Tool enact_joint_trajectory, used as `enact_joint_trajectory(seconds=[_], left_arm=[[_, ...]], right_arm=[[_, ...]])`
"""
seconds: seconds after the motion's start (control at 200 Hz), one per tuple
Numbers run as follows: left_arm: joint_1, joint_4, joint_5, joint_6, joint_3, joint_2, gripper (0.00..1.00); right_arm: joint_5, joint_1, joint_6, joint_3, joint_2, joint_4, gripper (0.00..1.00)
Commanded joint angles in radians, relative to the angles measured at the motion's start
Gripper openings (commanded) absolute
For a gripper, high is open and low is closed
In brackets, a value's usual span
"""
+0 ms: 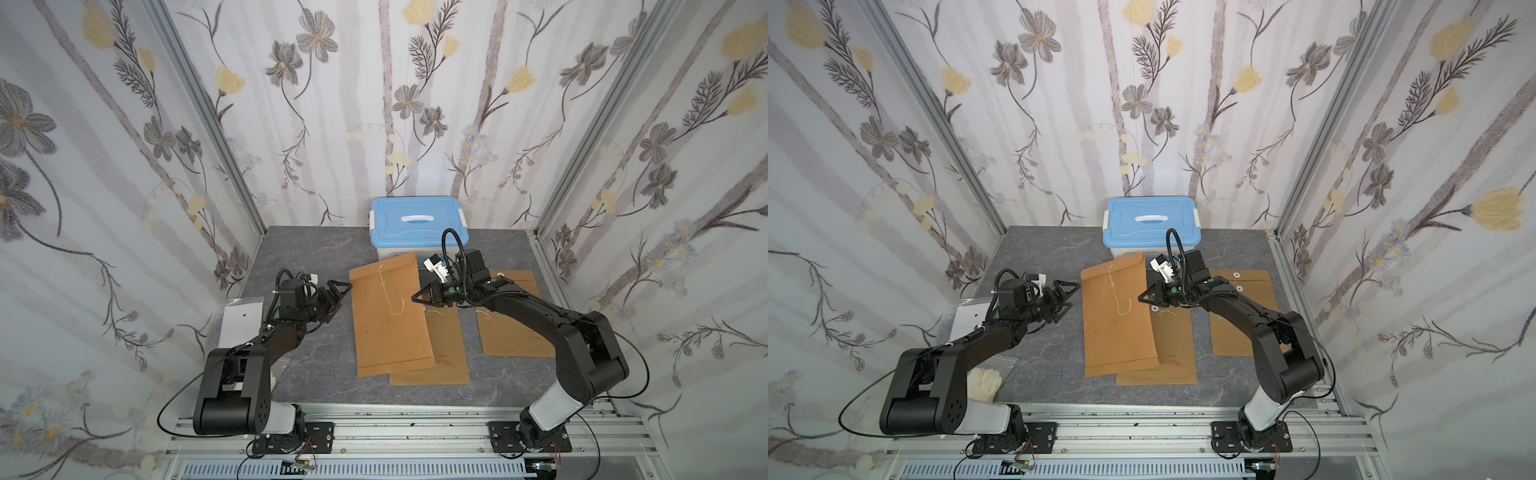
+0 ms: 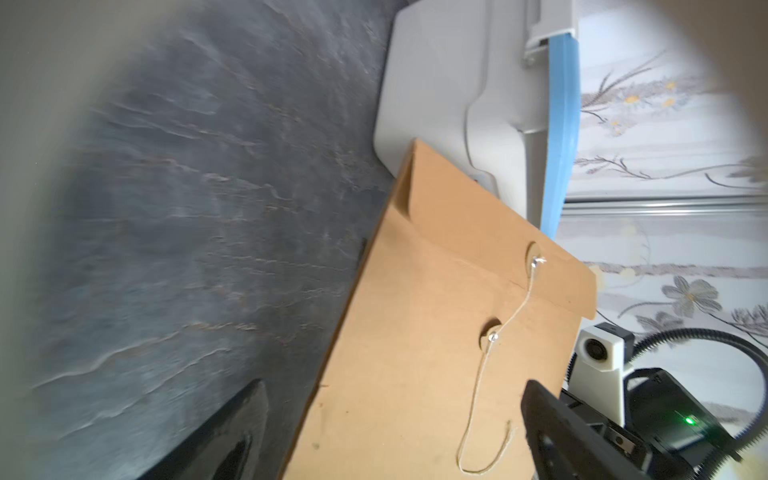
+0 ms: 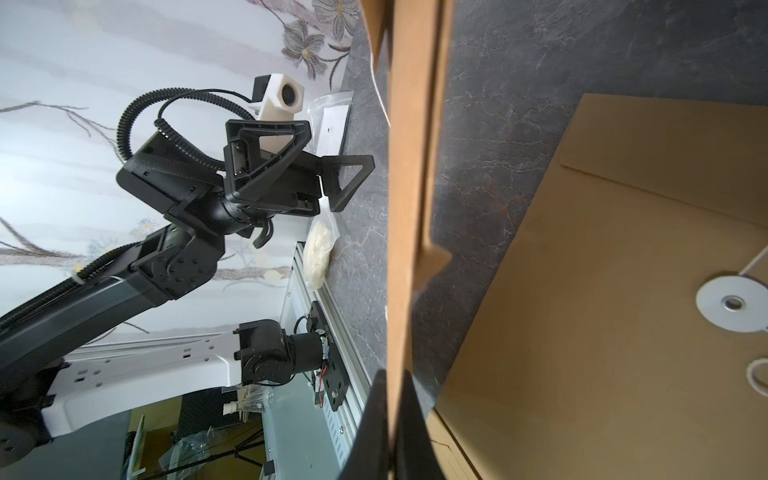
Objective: Close the mouth of the file bag
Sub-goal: Pick up the file bag from the center of the board.
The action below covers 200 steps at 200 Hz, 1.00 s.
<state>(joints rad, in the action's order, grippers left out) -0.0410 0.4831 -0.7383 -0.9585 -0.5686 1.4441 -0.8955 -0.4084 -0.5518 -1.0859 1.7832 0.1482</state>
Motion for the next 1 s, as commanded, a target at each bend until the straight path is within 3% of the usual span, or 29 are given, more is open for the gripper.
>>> enact_joint_trajectory(seconds=[0.0,0.19,0.38,0.54,0.689,0.799,0.994], left_arm=[[-0.027,0.256,-0.051,-0.131,-0.012,0.047,0.94],[-0.062,0.153,-0.007,-0.026,-0.091,0.102,0.93],[-0.137,0.370,-0.074,-0.072,-0.153,0.205,0.91],[-0.149,0.702,-0.115,-0.229,-0.166,0.268,0.92],[-0.163,0.626,-0.131,-0.174,-0.227,0.292,0.92],[-0.183,0.732,-0.171,-0.230,-0.281,0.331,0.91],[-0.223,0.890,-0.213,-0.332,-0.351,0.407,0.79]], right_arm=[[-0.100,0.038,0.015,0.024,-0.053,-0.052,0.00],[-0.149,0.096,0.039,0.028,-0.123,0.007,0.00],[-0.207,0.134,0.038,0.024,-0.179,0.036,0.00],[-0.246,0.185,0.055,0.020,-0.248,0.076,0.00],[-0.286,0.210,0.131,-0.010,-0.284,0.191,0.00],[-0.293,0.218,0.140,-0.019,-0.295,0.222,0.00],[-0.281,0.246,0.116,-0.021,-0.303,0.204,0.00]])
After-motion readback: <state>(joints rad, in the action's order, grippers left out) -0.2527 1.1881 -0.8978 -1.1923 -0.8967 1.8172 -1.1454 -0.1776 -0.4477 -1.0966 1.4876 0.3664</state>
